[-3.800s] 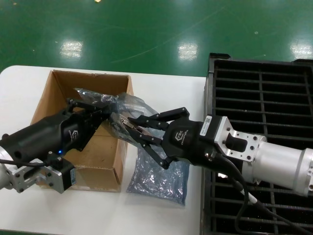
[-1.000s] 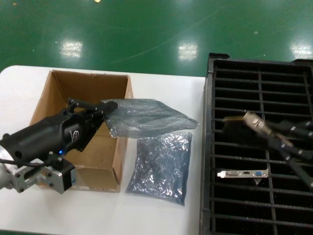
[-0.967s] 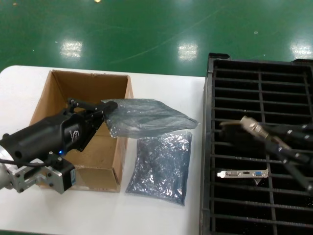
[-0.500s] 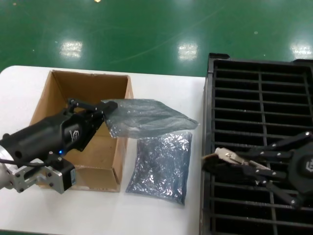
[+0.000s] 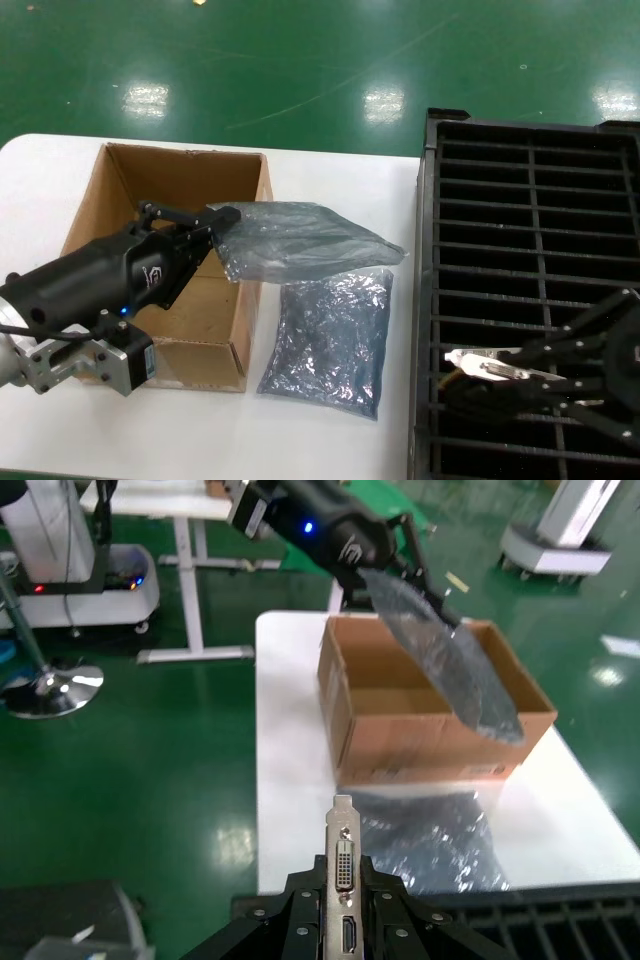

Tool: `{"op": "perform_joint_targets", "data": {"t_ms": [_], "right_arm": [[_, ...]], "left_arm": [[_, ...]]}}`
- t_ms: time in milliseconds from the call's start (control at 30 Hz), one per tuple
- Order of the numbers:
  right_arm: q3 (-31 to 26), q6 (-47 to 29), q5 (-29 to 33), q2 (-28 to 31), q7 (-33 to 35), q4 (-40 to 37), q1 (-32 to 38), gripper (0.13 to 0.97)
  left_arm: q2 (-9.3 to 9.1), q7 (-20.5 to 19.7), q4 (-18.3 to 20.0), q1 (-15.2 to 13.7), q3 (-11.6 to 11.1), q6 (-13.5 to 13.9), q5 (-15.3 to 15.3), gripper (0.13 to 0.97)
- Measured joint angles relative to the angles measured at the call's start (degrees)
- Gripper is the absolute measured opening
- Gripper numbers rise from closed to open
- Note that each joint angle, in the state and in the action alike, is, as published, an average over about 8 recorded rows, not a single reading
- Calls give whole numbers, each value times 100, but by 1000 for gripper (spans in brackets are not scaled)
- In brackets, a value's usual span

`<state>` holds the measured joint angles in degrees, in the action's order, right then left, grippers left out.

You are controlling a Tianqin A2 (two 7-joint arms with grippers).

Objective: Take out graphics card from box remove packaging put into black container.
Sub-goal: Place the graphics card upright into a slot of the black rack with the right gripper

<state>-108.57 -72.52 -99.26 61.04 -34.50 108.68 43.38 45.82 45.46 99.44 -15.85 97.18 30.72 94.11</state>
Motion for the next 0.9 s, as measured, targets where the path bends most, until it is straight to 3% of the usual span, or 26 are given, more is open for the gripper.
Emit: {"op": "perform_joint_targets", "data": {"t_ms": [300, 900], "right_arm": [[-312, -581, 223, -216, -147, -386, 539, 187], [-857, -905, 917, -976, 103, -1151, 1026, 187]], "left_arm": [[0, 0, 0, 0, 0, 0, 0, 139], [0, 0, 0, 0, 0, 0, 0, 139]]}}
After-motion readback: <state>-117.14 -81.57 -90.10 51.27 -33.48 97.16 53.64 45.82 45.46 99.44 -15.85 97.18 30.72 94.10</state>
